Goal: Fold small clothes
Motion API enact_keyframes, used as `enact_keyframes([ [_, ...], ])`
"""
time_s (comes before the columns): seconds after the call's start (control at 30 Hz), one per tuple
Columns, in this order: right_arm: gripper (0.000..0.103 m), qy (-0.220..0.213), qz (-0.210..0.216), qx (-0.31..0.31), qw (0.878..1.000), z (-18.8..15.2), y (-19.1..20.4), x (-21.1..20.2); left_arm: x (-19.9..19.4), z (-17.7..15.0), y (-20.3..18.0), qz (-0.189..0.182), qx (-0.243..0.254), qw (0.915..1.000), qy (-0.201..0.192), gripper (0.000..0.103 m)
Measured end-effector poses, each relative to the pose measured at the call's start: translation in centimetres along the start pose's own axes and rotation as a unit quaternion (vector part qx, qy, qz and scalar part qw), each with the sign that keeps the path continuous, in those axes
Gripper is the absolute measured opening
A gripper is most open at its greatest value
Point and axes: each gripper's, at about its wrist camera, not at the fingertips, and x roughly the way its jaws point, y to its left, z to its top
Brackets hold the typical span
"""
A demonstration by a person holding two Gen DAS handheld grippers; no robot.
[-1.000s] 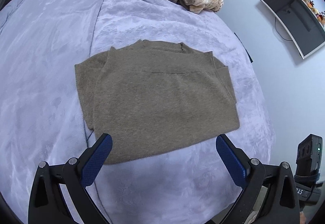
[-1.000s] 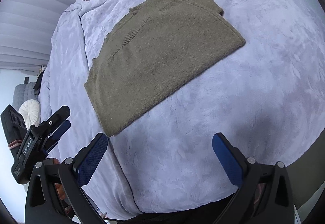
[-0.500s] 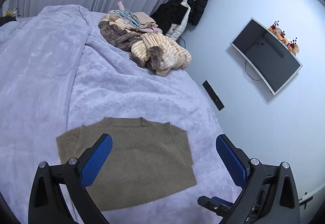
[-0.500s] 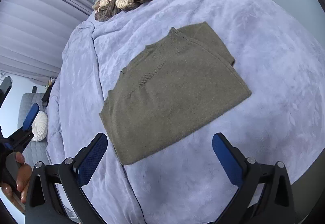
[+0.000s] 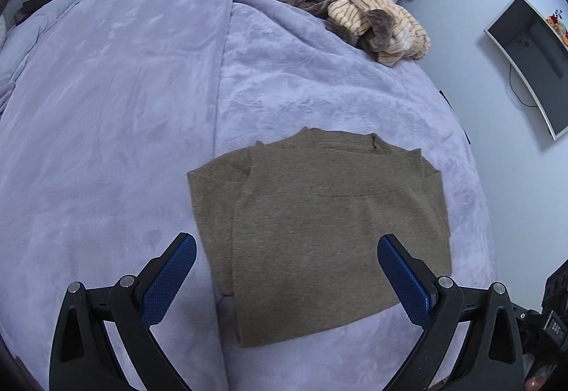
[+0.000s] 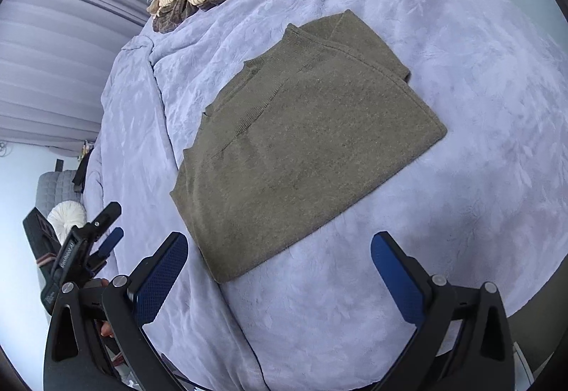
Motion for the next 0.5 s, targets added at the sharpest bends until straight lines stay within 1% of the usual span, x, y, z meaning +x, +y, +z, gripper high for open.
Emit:
enact_keyframes([
  [0.1, 0.103, 0.018, 0.006, 0.018, 1.0, 0.1, -0.1, 1.8, 0.9, -0.6, 2.1, 0.009, -0.019, 0.9997, 0.012, 0.102],
  [0.2, 0.103, 0.042, 0.011, 0.026, 0.999, 0.0, 0.4, 4.0, 1.9, -1.5, 3.6, 0.015, -0.027, 0.9991, 0.029, 0.102],
  [0.4, 0.103, 0.079, 0.017, 0.015, 0.997, -0.2, 2.3, 8.1, 3.3, -2.9, 6.5, 0.025, -0.051, 0.9973, 0.047, 0.102],
  [0.5, 0.103, 0.091, 0.036, 0.022, 0.995, -0.4, 2.8, 9.8, 3.9, -3.5, 7.6, 0.022, -0.066, 0.9959, 0.058, 0.102],
])
